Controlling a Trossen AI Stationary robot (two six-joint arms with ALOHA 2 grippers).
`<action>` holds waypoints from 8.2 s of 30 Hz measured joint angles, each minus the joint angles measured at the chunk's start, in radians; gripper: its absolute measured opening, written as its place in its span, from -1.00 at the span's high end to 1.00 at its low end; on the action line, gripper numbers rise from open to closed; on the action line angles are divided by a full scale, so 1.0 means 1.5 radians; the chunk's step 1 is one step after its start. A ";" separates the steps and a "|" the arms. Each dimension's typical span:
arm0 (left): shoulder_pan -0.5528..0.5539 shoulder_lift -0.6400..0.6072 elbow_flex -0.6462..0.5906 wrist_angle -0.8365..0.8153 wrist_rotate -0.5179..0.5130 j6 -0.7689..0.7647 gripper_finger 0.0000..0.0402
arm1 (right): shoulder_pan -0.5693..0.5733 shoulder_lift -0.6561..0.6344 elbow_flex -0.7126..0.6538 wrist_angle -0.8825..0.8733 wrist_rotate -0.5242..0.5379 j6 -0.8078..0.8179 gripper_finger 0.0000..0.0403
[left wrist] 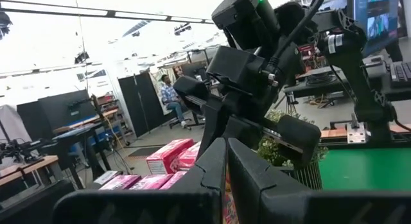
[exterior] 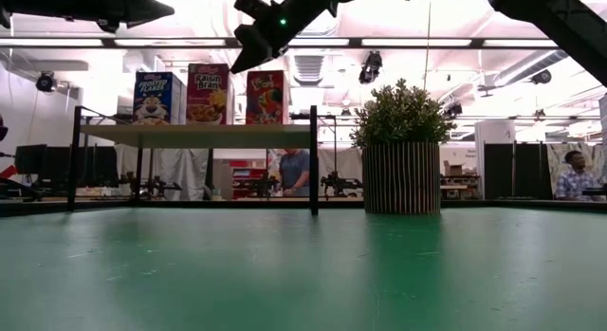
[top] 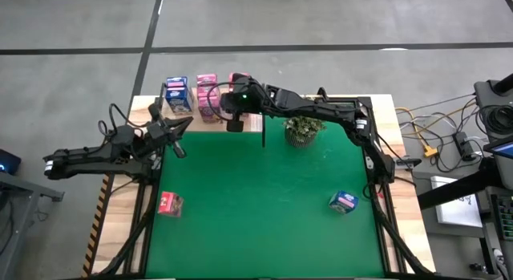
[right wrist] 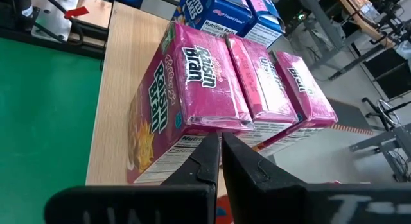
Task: Stack cereal on shelf
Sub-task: Put the pink cereal box on the shelf
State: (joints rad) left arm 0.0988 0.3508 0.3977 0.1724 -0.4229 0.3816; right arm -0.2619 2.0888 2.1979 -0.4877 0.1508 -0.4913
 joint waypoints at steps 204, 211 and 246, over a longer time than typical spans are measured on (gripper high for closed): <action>-0.001 0.123 0.000 -0.134 -0.268 0.048 1.00 | 0.029 -0.050 -0.127 0.128 -0.069 0.021 0.96; -0.001 0.123 0.000 -0.134 -0.267 0.048 1.00 | 0.021 -0.050 -0.137 0.160 -0.071 0.013 0.96; -0.001 0.135 -0.001 -0.137 -0.265 0.049 1.00 | 0.011 -0.050 -0.138 0.139 -0.064 -0.011 0.96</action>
State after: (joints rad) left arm 0.0971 0.5530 0.3969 -0.0324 -0.8209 0.4549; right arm -0.2451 2.0140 1.9911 -0.2798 0.0550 -0.5084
